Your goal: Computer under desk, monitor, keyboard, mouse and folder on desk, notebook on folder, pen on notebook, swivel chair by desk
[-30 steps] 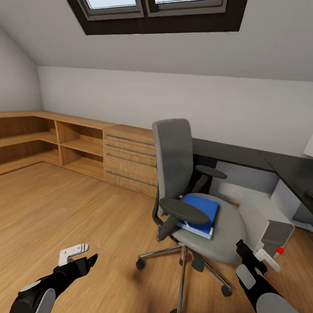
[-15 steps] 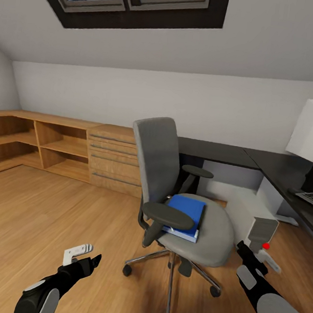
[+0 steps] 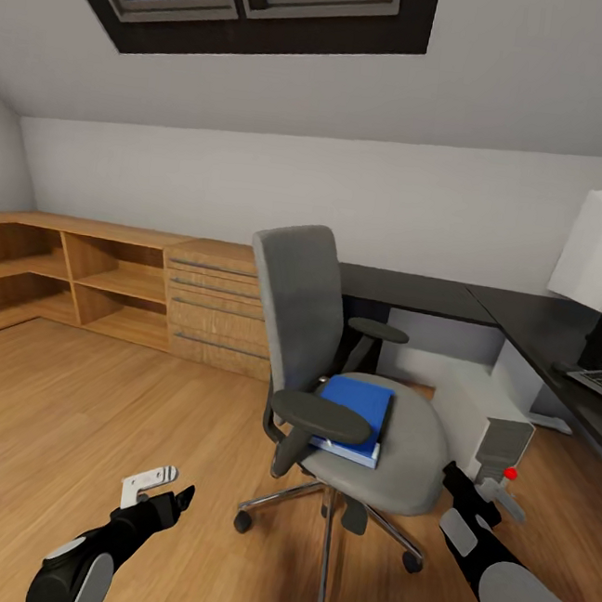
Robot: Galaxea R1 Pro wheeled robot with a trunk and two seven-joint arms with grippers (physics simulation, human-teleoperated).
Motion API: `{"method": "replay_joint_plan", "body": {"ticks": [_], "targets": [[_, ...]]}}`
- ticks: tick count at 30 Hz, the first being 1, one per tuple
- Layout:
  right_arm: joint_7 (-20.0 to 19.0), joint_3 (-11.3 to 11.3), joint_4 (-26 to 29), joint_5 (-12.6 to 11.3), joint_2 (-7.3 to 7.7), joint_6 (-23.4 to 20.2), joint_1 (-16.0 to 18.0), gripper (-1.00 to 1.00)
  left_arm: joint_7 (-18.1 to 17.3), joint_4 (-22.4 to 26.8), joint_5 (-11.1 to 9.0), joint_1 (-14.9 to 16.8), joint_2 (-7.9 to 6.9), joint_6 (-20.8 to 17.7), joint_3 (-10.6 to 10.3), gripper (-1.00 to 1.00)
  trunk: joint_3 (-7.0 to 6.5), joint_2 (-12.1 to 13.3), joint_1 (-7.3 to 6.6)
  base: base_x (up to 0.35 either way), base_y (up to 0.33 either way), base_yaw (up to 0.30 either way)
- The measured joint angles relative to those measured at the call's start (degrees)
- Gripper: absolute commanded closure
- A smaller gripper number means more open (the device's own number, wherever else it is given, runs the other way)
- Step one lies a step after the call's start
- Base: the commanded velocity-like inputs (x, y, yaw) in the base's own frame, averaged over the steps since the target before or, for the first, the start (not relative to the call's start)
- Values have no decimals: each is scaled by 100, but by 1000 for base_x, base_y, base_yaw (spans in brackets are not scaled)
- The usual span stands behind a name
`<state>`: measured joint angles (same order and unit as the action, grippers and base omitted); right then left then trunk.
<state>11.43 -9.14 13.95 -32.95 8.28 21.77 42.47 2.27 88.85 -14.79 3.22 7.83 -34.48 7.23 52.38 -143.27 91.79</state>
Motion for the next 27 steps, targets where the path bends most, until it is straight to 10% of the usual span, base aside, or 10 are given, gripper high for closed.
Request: {"method": "replay_joint_plan", "body": {"ticks": [27], "targets": [[18,-7,24,1,-30,6,-5,-100,4,122,-9,-1,-172,0,-10,-100,0,0,0,0,0,12]]}}
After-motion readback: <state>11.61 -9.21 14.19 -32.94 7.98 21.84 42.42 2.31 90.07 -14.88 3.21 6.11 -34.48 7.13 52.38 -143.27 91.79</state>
